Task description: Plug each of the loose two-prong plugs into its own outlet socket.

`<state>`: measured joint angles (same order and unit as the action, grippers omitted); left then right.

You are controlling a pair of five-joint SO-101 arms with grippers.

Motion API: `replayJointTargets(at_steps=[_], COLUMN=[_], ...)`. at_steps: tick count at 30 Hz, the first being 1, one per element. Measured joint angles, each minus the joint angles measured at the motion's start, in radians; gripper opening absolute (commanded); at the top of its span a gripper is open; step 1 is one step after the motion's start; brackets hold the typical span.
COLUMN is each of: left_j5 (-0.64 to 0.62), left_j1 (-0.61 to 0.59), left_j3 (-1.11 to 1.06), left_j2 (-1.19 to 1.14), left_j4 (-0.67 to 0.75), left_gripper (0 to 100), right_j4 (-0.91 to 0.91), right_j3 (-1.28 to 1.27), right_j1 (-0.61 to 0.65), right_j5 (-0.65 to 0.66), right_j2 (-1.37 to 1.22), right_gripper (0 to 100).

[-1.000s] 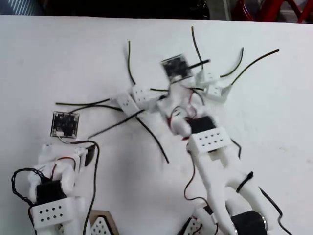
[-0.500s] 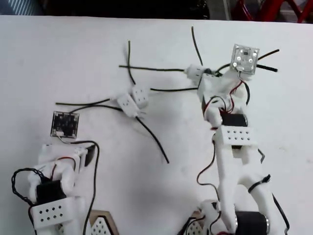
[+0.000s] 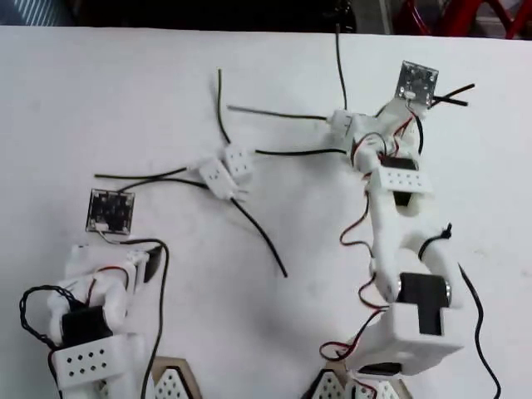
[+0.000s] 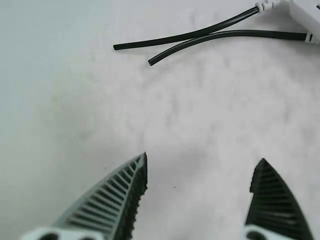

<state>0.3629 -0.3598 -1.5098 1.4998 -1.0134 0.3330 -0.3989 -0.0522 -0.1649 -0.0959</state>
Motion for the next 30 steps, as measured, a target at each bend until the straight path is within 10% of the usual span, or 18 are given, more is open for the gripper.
replayJointTargets(at_steps=[15, 30], left_j5=[0.000, 0.000], left_j1=[0.000, 0.000], left_j3=[-0.002, -0.002], left_j2=[0.000, 0.000], left_j4=[0.000, 0.000], left_gripper=[33, 33], right_j4=[0.540, 0.773], right_j3=[0.167, 0.167], right_j1=[0.101, 0.482], right_j5=[0.000, 0.034], right_j2=[0.172, 0.365], right_gripper=[10.1, 10.2])
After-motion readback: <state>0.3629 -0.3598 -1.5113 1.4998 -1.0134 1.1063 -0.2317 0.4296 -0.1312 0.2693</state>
